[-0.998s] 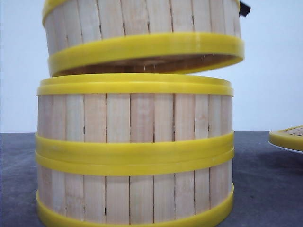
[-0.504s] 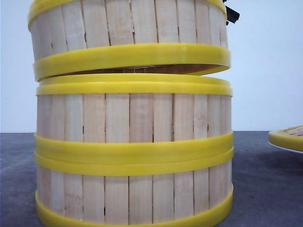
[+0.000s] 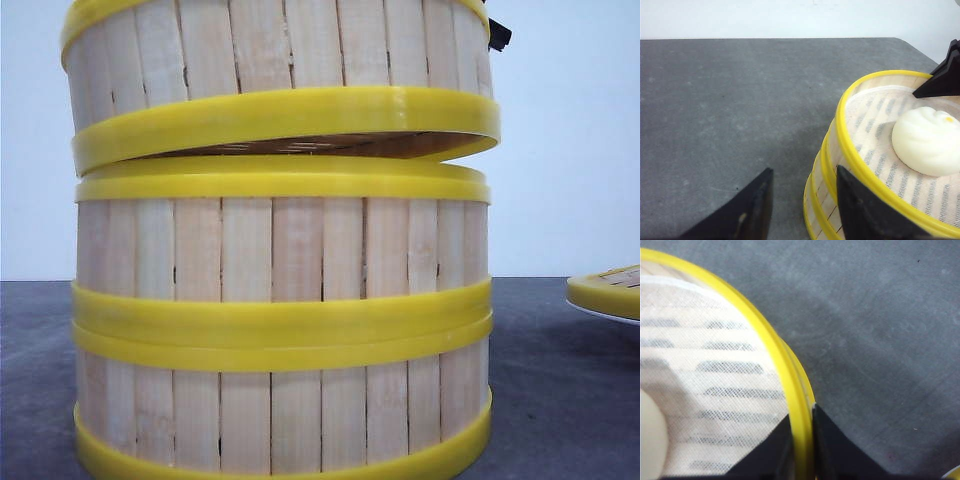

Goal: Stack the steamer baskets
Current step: 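Lift the basket with the right gripper and lower it onto the stack, then open the right gripper and withdraw it from the stack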

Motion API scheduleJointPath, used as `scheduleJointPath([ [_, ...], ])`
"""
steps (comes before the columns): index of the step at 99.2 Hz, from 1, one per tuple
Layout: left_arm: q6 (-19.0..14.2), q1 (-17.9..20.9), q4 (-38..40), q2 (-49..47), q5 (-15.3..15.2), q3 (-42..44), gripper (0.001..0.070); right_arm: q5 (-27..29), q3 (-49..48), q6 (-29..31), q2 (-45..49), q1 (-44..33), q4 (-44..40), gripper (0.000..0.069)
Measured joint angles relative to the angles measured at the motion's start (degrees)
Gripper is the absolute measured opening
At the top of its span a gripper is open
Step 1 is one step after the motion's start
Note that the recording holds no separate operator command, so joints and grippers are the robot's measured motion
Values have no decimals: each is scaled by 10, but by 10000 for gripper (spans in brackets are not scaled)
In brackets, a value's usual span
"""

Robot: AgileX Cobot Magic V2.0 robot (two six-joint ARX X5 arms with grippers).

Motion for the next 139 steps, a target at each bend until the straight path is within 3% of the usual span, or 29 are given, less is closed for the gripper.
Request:
scheduleJointPath([
  [32,0,0,0,0,0,0,228,-4,0,0,25,0,0,31],
  [38,0,0,0,0,0,0,228,-4,0,0,25,0,0,81],
  [50,0,0,0,0,0,0,228,8,0,2,25,0,-2,275],
  [56,0,0,0,0,0,0,228,19,0,2,25,0,-7,324],
  [87,0,0,-1,0,0,0,228,41,0,2,18,-8,-11,364],
  [108,2,0,-1,0,0,0,228,42,0,2,-20,-10,-3,521],
  [124,4,0,-2,0,0,0,228,45,0,2,-66,-10,1,534],
  [139,4,0,-2,0,0,0,228,82,0,9,-140,-13,5,534],
])
